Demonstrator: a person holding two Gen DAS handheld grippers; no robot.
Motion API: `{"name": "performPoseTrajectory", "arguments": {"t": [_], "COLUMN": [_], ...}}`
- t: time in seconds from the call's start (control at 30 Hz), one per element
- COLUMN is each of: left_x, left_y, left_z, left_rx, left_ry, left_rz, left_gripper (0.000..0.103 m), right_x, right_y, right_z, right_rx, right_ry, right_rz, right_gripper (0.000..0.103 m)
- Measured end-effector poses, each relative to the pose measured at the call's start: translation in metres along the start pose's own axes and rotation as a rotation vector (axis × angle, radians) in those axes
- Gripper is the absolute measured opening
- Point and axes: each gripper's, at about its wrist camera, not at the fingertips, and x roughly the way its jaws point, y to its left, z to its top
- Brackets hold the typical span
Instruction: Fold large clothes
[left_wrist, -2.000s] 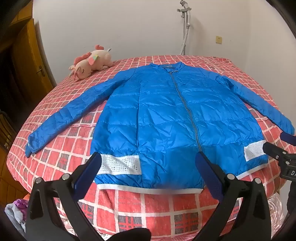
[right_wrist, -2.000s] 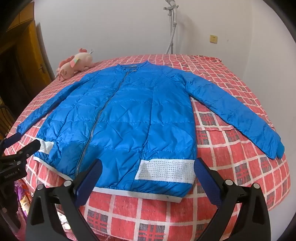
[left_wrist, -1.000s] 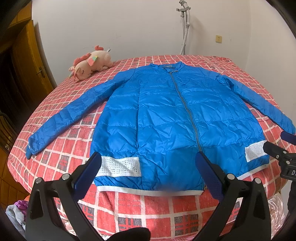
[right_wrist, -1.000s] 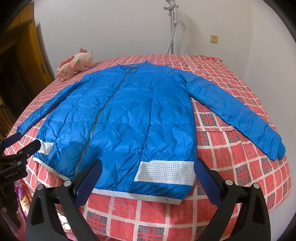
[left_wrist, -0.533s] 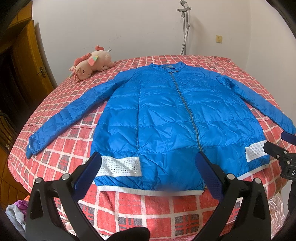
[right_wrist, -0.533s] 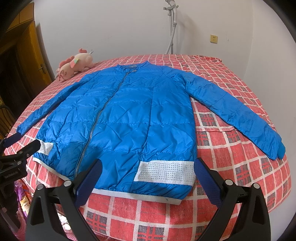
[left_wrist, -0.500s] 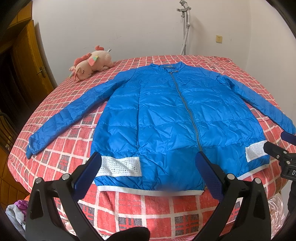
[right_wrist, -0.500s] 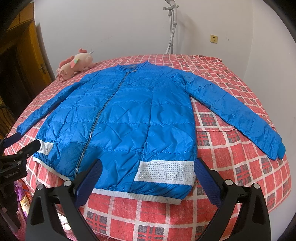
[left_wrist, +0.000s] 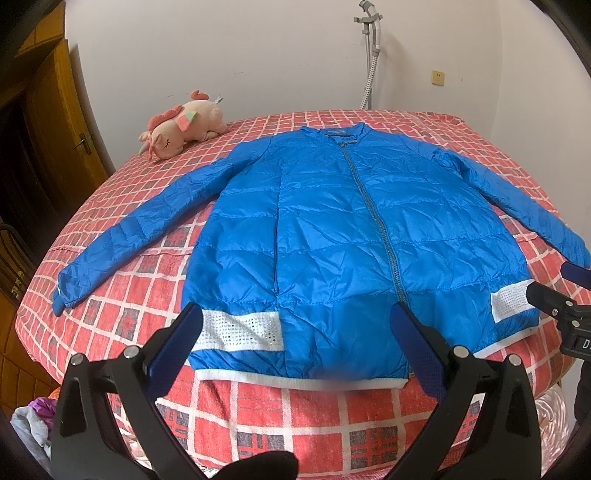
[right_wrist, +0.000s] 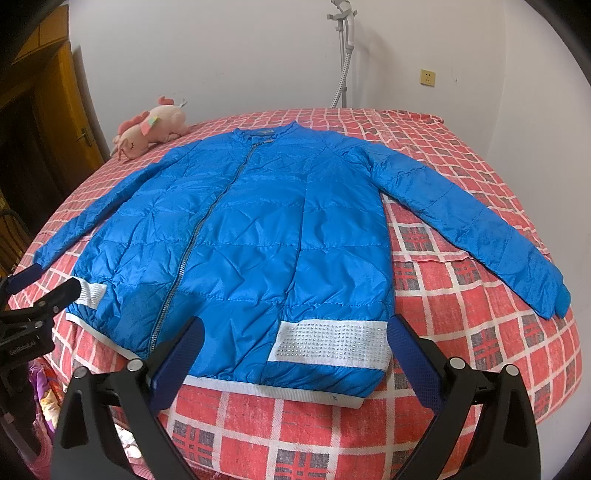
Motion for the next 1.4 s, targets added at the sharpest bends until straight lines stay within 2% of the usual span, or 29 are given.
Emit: {"name": "performPoseTrajectory", "arguments": {"t": [1.07,1.23,1.4], "left_x": [0.002,0.014,0.039], "left_y": [0.003,-0.002,-0.013], "left_z": [0.003,0.011,0.03], "left_rx": [0.008,0.024,0.05], "left_ry": [0.0,0.013,0.04], "left_rz": [0.003,-0.018,-0.109], "left_gripper": [0.1,0.1,0.1], "right_x": [0.003,0.007,0.014], "right_y": [-0.006,-0.027,-0.082], "right_z": [0.004,0.01,0.018], "right_rx": [0.009,0.043,0.141], "right_ry": [-0.009,-0.009,0.013], "right_rz": [0.003,0.009,-0.019], "right_gripper": [0.099,0.099,0.099]}}
